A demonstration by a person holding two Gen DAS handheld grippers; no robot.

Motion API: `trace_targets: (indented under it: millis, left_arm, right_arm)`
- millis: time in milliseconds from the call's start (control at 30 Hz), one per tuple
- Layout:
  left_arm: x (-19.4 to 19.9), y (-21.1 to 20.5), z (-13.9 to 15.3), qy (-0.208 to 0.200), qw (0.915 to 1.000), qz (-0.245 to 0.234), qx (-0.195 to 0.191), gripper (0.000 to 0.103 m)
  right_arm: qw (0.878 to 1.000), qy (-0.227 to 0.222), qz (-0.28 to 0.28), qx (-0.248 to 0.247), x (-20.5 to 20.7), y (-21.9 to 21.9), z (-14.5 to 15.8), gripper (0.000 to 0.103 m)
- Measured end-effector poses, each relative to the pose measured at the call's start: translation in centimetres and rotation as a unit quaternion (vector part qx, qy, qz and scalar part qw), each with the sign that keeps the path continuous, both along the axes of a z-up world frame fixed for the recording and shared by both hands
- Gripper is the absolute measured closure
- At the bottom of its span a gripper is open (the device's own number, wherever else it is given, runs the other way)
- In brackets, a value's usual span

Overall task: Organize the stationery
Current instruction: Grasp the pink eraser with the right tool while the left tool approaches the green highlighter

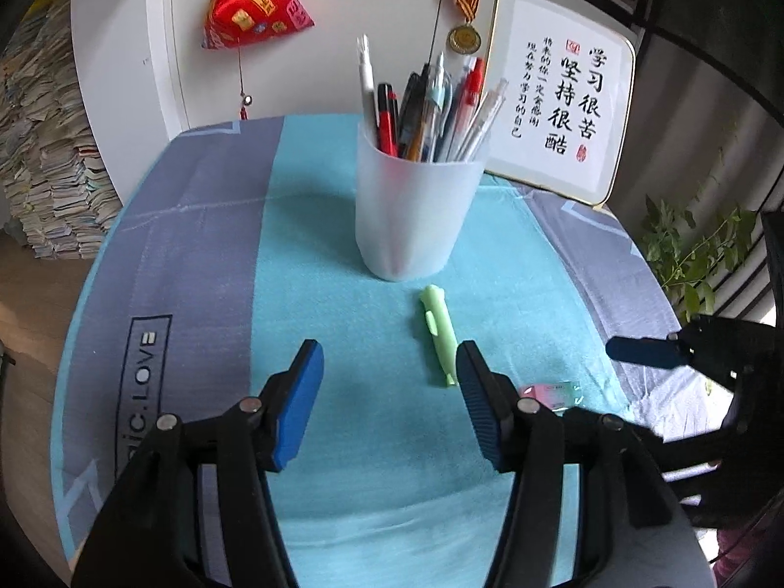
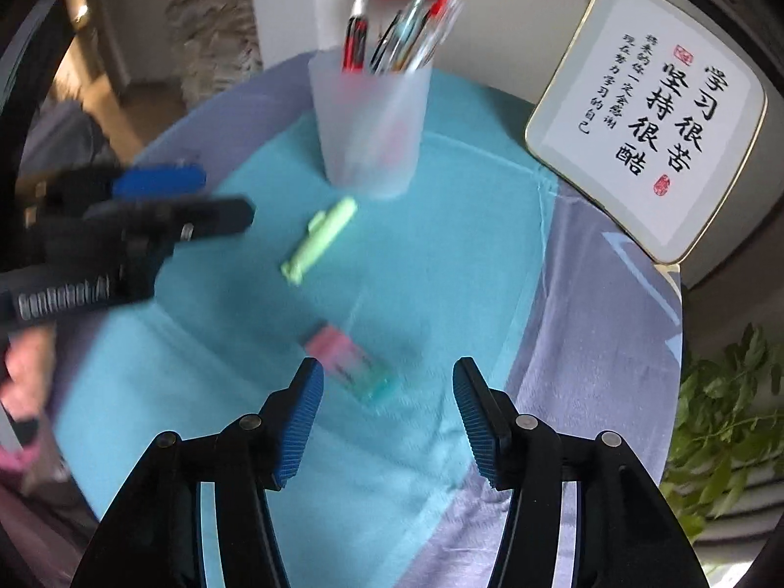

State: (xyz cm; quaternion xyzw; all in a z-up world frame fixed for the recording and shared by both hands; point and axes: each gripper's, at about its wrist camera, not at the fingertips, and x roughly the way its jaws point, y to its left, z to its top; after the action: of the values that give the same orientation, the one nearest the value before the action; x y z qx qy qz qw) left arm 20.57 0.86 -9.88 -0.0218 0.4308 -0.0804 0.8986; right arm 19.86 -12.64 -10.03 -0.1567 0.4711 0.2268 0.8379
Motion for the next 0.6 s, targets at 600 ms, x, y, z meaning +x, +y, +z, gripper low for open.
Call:
trace_targets:
  millis: [600]
  left_arm:
    - [2.1,-3.6,-1.5,0.028,0.9987,-0.01,0.042,0.048]
  right_arm:
    - [0.998,0.011,-0.021,0.067,-0.3,-3.0,-0.7,0.082]
